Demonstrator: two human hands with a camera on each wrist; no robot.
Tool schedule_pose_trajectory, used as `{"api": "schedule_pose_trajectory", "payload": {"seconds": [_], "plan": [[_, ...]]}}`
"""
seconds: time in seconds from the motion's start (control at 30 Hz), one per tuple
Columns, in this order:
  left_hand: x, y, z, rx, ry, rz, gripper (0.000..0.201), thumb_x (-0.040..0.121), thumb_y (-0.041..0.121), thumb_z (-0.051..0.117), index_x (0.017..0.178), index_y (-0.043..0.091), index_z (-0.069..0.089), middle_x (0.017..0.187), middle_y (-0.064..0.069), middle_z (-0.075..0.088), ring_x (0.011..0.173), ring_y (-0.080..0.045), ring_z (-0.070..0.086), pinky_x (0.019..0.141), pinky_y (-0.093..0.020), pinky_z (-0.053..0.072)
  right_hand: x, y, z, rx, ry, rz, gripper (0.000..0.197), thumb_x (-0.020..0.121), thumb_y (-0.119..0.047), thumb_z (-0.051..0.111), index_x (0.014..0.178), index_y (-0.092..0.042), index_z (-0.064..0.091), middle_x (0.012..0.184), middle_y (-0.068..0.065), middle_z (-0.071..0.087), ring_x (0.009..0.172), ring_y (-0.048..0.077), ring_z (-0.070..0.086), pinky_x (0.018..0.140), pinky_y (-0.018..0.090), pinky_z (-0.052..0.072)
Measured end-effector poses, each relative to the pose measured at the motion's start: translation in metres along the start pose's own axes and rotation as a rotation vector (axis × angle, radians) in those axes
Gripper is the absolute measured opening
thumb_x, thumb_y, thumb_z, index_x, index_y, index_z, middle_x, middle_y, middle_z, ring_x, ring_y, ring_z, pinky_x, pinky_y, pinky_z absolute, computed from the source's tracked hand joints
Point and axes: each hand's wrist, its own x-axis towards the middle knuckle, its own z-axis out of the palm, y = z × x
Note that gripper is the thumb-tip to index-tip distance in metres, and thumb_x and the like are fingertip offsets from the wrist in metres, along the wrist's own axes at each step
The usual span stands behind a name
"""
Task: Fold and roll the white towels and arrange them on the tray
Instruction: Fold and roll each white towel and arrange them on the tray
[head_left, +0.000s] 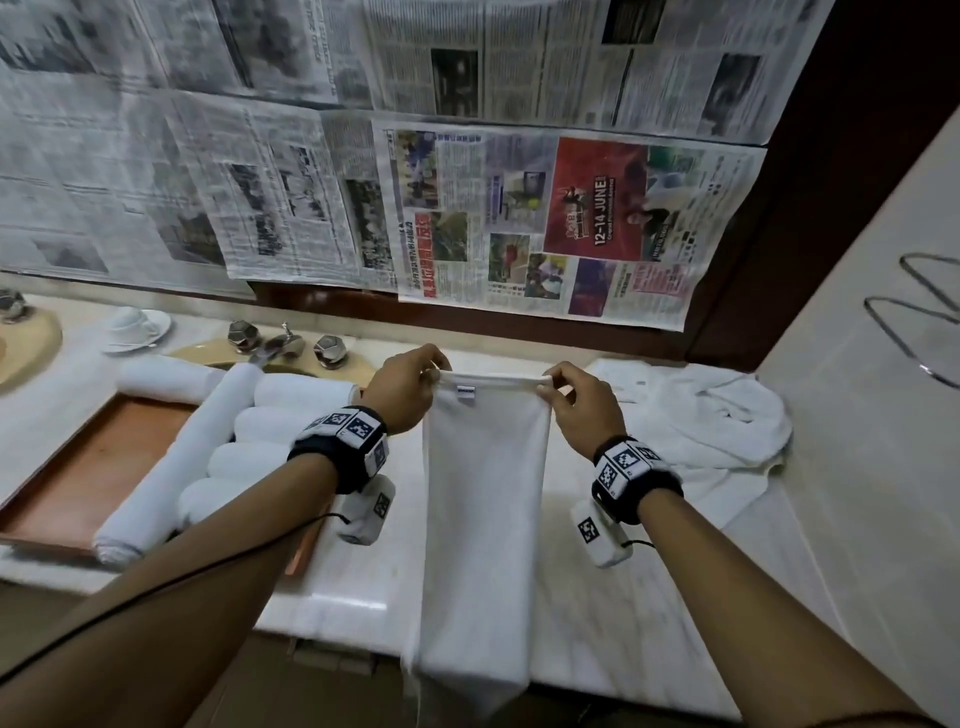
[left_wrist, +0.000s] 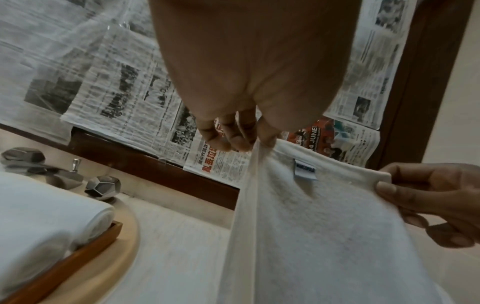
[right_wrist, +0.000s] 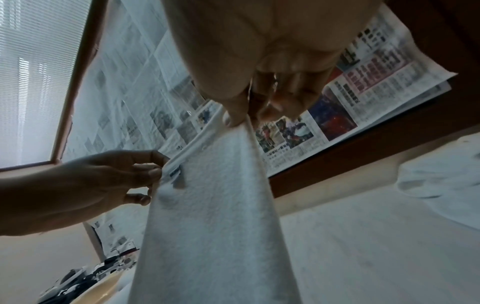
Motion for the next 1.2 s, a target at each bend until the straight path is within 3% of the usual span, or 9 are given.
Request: {"api": "schedule_pose_trajectory", "payload": {"seconds": [0.2, 0.33, 0.4, 0.57, 0.7, 0.9, 1.03, 1.1, 1.2], "plan": [[0.068, -0.023, 0.025, -0.002, -0.073, -0.082, 0.019, 0.094, 0.009, 0.050, 0.099, 0.018, 0.065, 0.093, -0.007, 0.069, 0.086, -0.027, 0.060, 0.076, -0.038, 0.051, 0.058, 0.036, 0.024, -0.070, 0.014, 0.067, 0.010, 0.090, -0.041, 0.062, 0.091, -0.032, 0.059, 0.095, -0.017, 0.061, 0.067, 0.015, 0.056, 0.066, 0.034, 0.048], [0.121, -0.037, 0.037, -0.079, -0.133, -0.156, 0.024, 0.089, -0.002, 0.052, 0.092, 0.019, 0.064, 0.088, -0.006, 0.066, 0.069, -0.026, 0.065, 0.057, -0.031, 0.056, 0.106, 0.051, 0.034, -0.132, 0.018, 0.094, 0.007, 0.090, -0.036, 0.065, 0.091, -0.029, 0.063, 0.092, -0.012, 0.052, 0.075, 0.015, 0.052, 0.063, 0.028, 0.035], [0.147, -0.045, 0.045, -0.112, -0.155, -0.194, 0.024, 0.088, -0.005, 0.054, 0.093, 0.017, 0.063, 0.088, -0.007, 0.066, 0.065, -0.026, 0.068, 0.056, -0.031, 0.058, 0.130, 0.061, 0.040, -0.159, 0.019, 0.126, 0.007, 0.089, -0.036, 0.066, 0.089, -0.030, 0.064, 0.088, -0.010, 0.050, 0.077, 0.015, 0.052, 0.062, 0.027, 0.033], [0.200, -0.067, 0.068, -0.198, -0.172, -0.233, 0.026, 0.090, -0.008, 0.052, 0.106, 0.007, 0.066, 0.091, -0.015, 0.069, 0.071, -0.031, 0.071, 0.064, -0.034, 0.061, 0.181, 0.087, 0.055, -0.176, 0.022, 0.249, 0.015, 0.083, -0.042, 0.069, 0.091, -0.030, 0.070, 0.080, -0.011, 0.061, 0.081, 0.018, 0.061, 0.070, 0.032, 0.050], [0.227, -0.080, 0.089, -0.257, -0.170, -0.264, 0.032, 0.089, -0.013, 0.043, 0.109, -0.001, 0.065, 0.090, -0.021, 0.068, 0.071, -0.030, 0.068, 0.069, -0.036, 0.061, 0.206, 0.105, 0.067, -0.172, 0.011, 0.341, 0.020, 0.080, -0.048, 0.071, 0.089, -0.030, 0.074, 0.077, -0.011, 0.068, 0.079, 0.016, 0.064, 0.072, 0.029, 0.051], [0.220, -0.113, 0.124, -0.217, -0.228, -0.350, 0.025, 0.092, 0.005, 0.055, 0.112, 0.009, 0.069, 0.089, -0.009, 0.073, 0.087, -0.025, 0.069, 0.086, -0.033, 0.055, 0.208, 0.131, 0.092, -0.017, -0.117, 0.542, 0.016, 0.080, -0.044, 0.070, 0.084, -0.029, 0.070, 0.065, -0.013, 0.071, 0.070, 0.011, 0.069, 0.077, 0.032, 0.056], [0.197, -0.122, 0.134, -0.190, -0.258, -0.340, 0.032, 0.090, 0.000, 0.054, 0.117, 0.012, 0.067, 0.094, -0.006, 0.072, 0.087, -0.018, 0.066, 0.079, -0.017, 0.044, 0.184, 0.141, 0.101, 0.098, -0.152, 0.516, 0.008, 0.083, -0.022, 0.071, 0.082, -0.030, 0.070, 0.068, -0.008, 0.073, 0.059, 0.016, 0.070, 0.070, 0.045, 0.060], [0.180, -0.123, 0.135, -0.193, -0.264, -0.303, 0.030, 0.089, -0.001, 0.055, 0.113, 0.013, 0.068, 0.100, -0.006, 0.069, 0.085, -0.019, 0.068, 0.079, -0.022, 0.050, 0.167, 0.140, 0.100, 0.062, -0.157, 0.481, 0.018, 0.085, -0.014, 0.064, 0.086, -0.030, 0.071, 0.070, -0.008, 0.073, 0.056, 0.014, 0.068, 0.068, 0.039, 0.060], [0.148, -0.127, 0.137, -0.193, -0.280, -0.249, 0.022, 0.090, 0.005, 0.059, 0.105, 0.016, 0.071, 0.100, -0.003, 0.066, 0.079, -0.016, 0.067, 0.075, -0.033, 0.057, 0.137, 0.136, 0.098, -0.075, -0.204, 0.410, 0.015, 0.086, -0.023, 0.063, 0.096, -0.032, 0.072, 0.077, -0.014, 0.072, 0.062, 0.009, 0.066, 0.072, 0.027, 0.054]]}}
